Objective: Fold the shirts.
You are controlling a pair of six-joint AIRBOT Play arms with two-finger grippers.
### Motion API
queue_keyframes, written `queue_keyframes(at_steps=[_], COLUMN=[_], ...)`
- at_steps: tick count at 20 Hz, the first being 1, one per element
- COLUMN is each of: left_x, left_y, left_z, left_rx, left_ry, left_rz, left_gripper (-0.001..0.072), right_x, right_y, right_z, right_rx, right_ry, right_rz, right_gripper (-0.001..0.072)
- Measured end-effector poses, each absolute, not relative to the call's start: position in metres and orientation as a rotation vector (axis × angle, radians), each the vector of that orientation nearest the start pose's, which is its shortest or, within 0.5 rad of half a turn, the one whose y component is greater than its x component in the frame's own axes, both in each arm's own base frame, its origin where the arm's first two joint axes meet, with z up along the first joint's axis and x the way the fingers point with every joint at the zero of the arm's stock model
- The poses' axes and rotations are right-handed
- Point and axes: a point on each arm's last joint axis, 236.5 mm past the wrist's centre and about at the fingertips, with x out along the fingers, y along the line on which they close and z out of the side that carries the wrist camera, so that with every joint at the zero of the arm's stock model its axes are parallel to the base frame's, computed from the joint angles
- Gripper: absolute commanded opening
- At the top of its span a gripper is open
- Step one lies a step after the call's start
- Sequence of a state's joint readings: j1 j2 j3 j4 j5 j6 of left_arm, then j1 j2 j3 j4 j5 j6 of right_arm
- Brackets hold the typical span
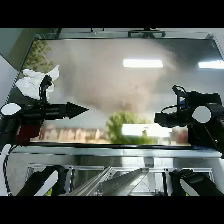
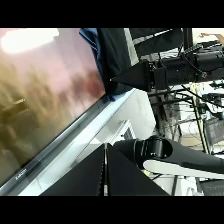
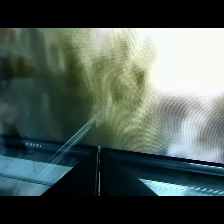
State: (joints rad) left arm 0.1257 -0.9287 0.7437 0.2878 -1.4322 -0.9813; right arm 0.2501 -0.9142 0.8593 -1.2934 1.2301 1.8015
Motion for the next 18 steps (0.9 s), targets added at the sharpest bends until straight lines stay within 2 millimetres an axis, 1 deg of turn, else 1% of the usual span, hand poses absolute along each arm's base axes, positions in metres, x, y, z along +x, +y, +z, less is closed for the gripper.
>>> queue_keyframes(at_steps=[8,12,14,15,16,17,18], left_x=[0.264,0.271,0.279,0.286,0.295,0.306,0.321], left_y=[-0.193,-0.191,-0.185,-0.178,-0.167,-0.151,-0.130], left_z=[0.137,0.135,0.134,0.134,0.133,0.134,0.136], left_rx=[-0.739,-0.741,-0.717,-0.694,-0.667,-0.639,-0.607], left_ry=[0.963,0.944,0.930,0.924,0.919,0.909,0.888], left_rz=[-1.022,-0.992,-0.957,-0.920,-0.864,-0.793,-0.703], left_gripper=[0.0012,0.0002,-0.0006,-0.0006,-0.0005,0.0071,0.0359], right_x=[0.261,0.261,0.261,0.261,0.261,0.261,0.261], right_y=[0.130,0.130,0.130,0.130,0.130,0.130,0.130], right_z=[0.026,0.026,0.026,0.026,0.026,0.026,0.026], right_rx=[0.281,0.281,0.281,0.281,0.281,0.281,0.281], right_ry=[1.345,1.345,1.345,1.344,1.344,1.345,1.344], right_rz=[0.227,0.227,0.227,0.226,0.226,0.227,0.226], right_gripper=[0.0019,0.0019,0.0019,0.0019,0.0019,0.0019,0.0019])
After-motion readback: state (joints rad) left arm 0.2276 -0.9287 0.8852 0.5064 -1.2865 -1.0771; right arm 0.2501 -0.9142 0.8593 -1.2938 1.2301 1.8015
